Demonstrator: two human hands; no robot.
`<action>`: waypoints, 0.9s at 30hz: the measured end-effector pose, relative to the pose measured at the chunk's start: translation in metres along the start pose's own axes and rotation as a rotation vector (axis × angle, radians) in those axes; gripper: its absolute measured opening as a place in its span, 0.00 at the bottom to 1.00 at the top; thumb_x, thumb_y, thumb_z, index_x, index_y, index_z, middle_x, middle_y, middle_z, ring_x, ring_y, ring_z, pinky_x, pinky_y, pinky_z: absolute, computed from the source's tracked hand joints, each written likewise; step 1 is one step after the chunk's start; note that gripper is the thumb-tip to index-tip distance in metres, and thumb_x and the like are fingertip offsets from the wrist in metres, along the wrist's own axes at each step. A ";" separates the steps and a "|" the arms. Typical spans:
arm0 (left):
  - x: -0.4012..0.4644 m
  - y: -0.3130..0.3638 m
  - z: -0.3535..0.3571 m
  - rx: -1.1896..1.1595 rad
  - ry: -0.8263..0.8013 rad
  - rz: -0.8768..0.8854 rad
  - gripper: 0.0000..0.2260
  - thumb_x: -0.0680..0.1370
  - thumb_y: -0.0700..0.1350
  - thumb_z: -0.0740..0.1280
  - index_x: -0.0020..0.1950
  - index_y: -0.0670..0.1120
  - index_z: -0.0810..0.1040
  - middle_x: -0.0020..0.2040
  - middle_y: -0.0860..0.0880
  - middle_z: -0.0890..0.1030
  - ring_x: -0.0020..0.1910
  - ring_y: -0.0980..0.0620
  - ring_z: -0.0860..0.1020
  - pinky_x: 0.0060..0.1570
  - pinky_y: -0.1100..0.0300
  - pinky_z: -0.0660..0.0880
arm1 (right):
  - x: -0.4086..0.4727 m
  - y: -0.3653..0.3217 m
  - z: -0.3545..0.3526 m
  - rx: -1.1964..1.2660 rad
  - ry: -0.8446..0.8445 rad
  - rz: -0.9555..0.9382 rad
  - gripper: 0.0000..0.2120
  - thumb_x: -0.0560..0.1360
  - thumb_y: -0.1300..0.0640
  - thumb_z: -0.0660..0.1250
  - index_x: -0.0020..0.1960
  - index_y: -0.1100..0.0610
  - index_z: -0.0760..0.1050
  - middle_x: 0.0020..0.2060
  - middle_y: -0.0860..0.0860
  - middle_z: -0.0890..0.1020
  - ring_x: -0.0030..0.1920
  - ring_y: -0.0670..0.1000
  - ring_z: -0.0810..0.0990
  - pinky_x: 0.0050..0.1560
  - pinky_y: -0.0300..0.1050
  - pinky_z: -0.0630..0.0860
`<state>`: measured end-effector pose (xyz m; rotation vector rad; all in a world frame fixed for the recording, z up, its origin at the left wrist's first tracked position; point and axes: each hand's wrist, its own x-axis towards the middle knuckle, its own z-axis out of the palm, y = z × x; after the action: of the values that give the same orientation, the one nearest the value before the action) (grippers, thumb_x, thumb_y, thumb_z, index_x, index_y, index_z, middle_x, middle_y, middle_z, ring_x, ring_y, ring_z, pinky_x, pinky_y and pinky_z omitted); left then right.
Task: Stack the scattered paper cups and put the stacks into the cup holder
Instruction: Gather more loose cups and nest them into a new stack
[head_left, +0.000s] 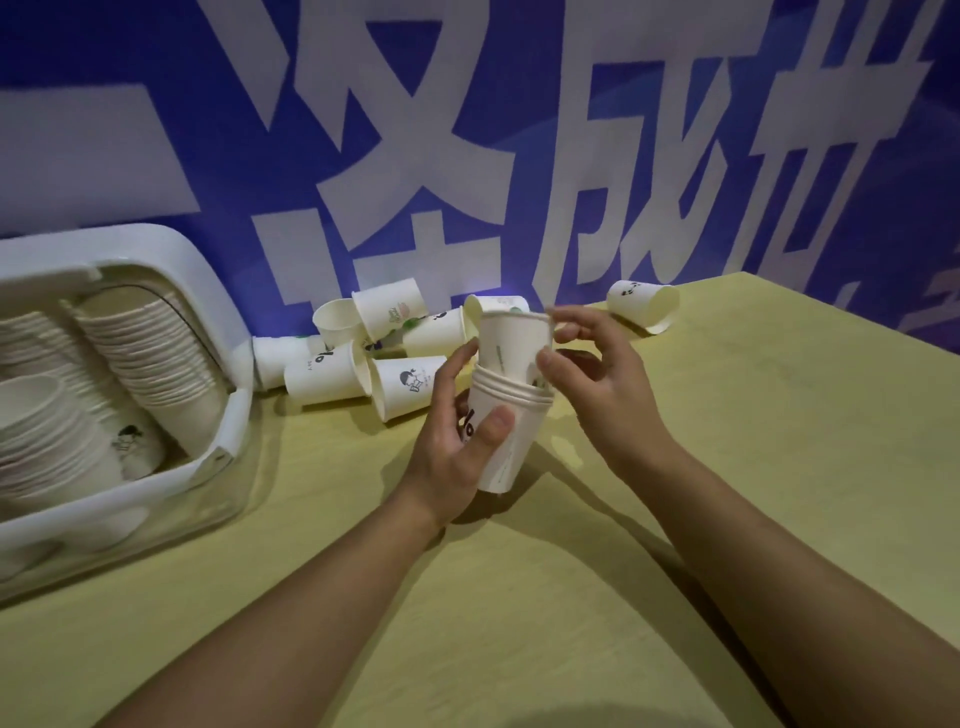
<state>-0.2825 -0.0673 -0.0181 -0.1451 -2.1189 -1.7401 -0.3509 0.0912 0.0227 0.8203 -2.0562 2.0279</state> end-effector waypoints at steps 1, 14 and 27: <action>-0.001 0.004 -0.003 0.016 0.030 0.005 0.36 0.72 0.63 0.67 0.77 0.65 0.55 0.62 0.71 0.76 0.59 0.61 0.79 0.51 0.61 0.80 | -0.001 0.000 0.002 -0.006 -0.023 -0.022 0.11 0.77 0.55 0.70 0.59 0.45 0.80 0.56 0.49 0.78 0.53 0.48 0.81 0.54 0.47 0.82; 0.003 0.003 0.007 0.091 0.072 -0.012 0.29 0.70 0.67 0.66 0.71 0.66 0.65 0.59 0.53 0.79 0.51 0.56 0.82 0.46 0.60 0.79 | 0.043 0.038 -0.032 -0.451 -0.026 0.058 0.12 0.79 0.57 0.68 0.61 0.46 0.79 0.55 0.43 0.78 0.51 0.44 0.79 0.49 0.36 0.77; 0.104 -0.029 0.104 -0.035 0.021 -0.003 0.28 0.74 0.62 0.67 0.74 0.64 0.63 0.62 0.56 0.76 0.50 0.67 0.79 0.43 0.69 0.77 | 0.195 0.109 -0.181 -1.136 0.020 0.124 0.24 0.74 0.55 0.75 0.68 0.48 0.75 0.68 0.52 0.76 0.66 0.58 0.72 0.65 0.58 0.71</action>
<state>-0.4119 0.0091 -0.0224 -0.1333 -2.0763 -1.7731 -0.6156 0.2043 0.0314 0.4129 -2.7026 0.5853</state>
